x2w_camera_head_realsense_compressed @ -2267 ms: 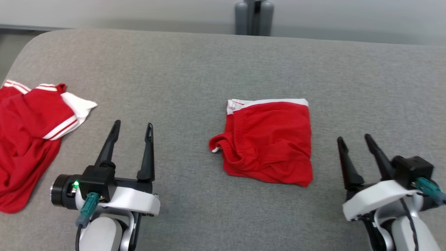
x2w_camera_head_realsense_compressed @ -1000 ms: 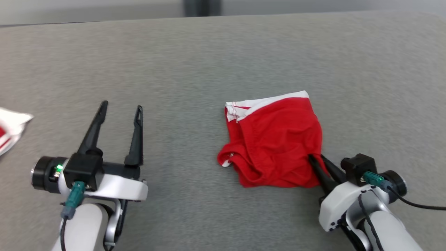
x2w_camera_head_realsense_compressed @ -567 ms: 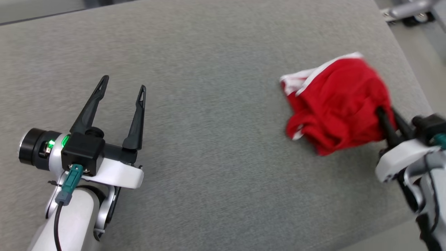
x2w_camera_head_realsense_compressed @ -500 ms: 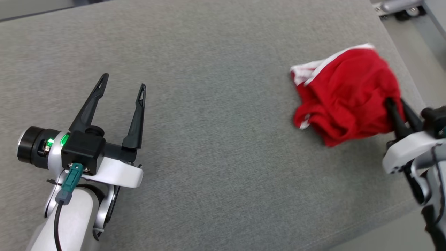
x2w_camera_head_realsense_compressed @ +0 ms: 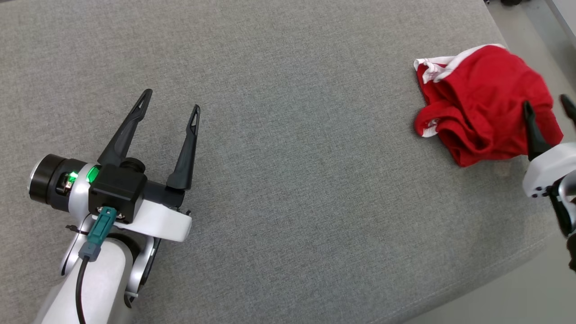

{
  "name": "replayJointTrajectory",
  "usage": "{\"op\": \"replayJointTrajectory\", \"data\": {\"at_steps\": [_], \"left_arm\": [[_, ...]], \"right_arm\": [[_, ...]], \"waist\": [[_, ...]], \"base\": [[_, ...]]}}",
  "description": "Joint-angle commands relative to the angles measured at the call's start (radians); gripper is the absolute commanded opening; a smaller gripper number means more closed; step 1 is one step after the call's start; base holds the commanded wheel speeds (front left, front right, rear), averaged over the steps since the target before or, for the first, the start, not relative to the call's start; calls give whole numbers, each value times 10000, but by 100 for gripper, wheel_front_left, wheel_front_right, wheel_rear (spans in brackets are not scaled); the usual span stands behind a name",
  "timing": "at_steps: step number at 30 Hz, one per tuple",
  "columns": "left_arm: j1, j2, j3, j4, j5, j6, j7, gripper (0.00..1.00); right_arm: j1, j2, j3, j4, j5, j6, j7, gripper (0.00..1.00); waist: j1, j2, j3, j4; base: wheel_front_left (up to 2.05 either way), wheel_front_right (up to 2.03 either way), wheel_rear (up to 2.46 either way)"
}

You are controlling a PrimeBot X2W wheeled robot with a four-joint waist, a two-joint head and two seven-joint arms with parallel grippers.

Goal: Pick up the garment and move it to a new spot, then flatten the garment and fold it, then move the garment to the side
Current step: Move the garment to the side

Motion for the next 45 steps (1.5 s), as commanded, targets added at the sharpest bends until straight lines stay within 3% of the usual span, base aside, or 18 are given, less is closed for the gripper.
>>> {"op": "replayJointTrajectory", "data": {"at_steps": [1,8,13,18,22,25,37,45], "left_arm": [[-145,53,2,-4,-46,9,-19,100],[134,54,133,169,-224,143,-176,100],[280,-92,230,301,-365,359,-287,100],[403,-221,315,418,-531,518,-563,100],[500,-340,367,579,-641,604,-735,100],[616,-525,450,734,-826,747,-981,100],[1368,-864,739,1153,-1358,849,-1584,100],[1860,-961,629,1548,-1463,637,-1700,100]], "right_arm": [[-191,-128,-232,135,-182,-3,-63,100],[303,283,-1431,-573,-224,-1,-62,100],[1161,1032,-1994,-2914,246,-1,-54,100],[2108,1812,-1901,-5301,559,-1,-55,100],[2621,2104,-1633,-6336,604,-1,-56,100],[3225,2368,-1311,-7178,700,-1,-39,100],[5005,2595,-811,-8306,1055,-1,615,100],[5971,2596,-1005,-8355,1259,-1,863,100]], "waist": [[0,0,-28,19],[0,0,-426,60],[0,0,-809,333],[0,0,-1148,935],[0,0,-1353,1411],[0,0,-1620,2154],[0,0,-2516,3787],[0,0,-3142,4027]], "base": [[0,0,0],[0,0,0],[0,0,0],[0,0,0],[0,0,0],[0,0,0],[0,0,0],[0,0,0]]}}
